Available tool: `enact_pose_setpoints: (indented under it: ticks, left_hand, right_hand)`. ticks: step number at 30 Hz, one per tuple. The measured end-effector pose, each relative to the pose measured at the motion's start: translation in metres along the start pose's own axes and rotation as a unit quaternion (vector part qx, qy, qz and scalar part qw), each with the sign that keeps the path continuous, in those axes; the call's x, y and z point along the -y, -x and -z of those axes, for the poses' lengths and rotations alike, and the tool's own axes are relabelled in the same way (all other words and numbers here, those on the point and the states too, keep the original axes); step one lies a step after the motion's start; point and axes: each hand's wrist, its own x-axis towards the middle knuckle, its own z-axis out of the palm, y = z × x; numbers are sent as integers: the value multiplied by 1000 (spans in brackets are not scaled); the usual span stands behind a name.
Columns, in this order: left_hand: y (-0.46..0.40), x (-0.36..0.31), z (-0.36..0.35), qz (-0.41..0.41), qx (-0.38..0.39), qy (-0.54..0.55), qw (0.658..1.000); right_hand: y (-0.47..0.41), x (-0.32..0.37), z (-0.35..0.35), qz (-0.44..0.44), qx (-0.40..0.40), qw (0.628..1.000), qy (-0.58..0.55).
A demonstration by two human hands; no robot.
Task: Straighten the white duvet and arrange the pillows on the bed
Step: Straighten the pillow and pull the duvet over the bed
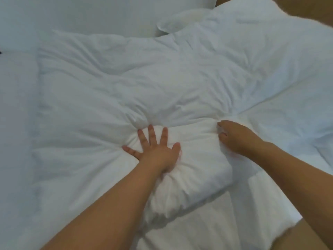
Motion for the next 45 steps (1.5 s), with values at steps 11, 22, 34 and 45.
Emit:
enact_pose_setpoints:
  ticks: [11, 22, 34, 45]
  left_hand:
    - [110, 210, 30, 26, 32, 19, 999]
    - [35, 247, 122, 76, -222, 372, 898]
    - [-143, 267, 264, 68, -82, 706, 700]
    - [-353, 344, 290, -127, -130, -10, 983]
  right_hand:
    - [76, 214, -64, 107, 87, 989, 61]
    - [-29, 277, 42, 169, 47, 984, -28]
    - [-213, 378, 70, 108, -46, 993, 21]
    - [-365, 433, -43, 129, -151, 980, 16]
